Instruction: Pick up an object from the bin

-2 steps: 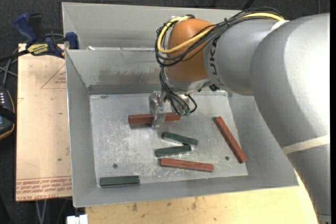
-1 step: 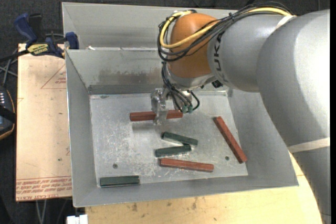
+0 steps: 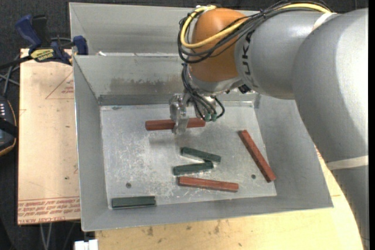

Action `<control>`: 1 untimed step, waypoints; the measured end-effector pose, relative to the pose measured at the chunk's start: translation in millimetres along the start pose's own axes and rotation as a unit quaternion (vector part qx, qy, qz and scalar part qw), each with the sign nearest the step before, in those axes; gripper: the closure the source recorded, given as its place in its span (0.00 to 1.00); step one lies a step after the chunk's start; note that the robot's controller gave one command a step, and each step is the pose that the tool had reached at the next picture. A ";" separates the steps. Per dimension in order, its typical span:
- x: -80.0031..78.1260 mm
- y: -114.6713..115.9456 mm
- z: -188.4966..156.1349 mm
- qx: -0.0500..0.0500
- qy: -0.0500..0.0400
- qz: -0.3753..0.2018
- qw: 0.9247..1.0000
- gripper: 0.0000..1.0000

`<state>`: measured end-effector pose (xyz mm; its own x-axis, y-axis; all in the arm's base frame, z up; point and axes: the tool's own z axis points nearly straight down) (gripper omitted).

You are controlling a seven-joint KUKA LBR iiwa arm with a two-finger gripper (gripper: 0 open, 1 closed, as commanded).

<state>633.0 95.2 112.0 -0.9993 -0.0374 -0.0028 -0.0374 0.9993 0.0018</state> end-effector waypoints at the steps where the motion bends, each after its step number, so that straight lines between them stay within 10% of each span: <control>1: 1.1 -0.1 -12.9 0.000 0.002 0.000 1.000 1.00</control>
Offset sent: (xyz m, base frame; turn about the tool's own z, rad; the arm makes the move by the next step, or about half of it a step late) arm -0.0003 0.0000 0.0389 0.0000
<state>631.8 95.0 124.9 -0.9993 -0.0376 0.0008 -0.0376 0.9993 0.0013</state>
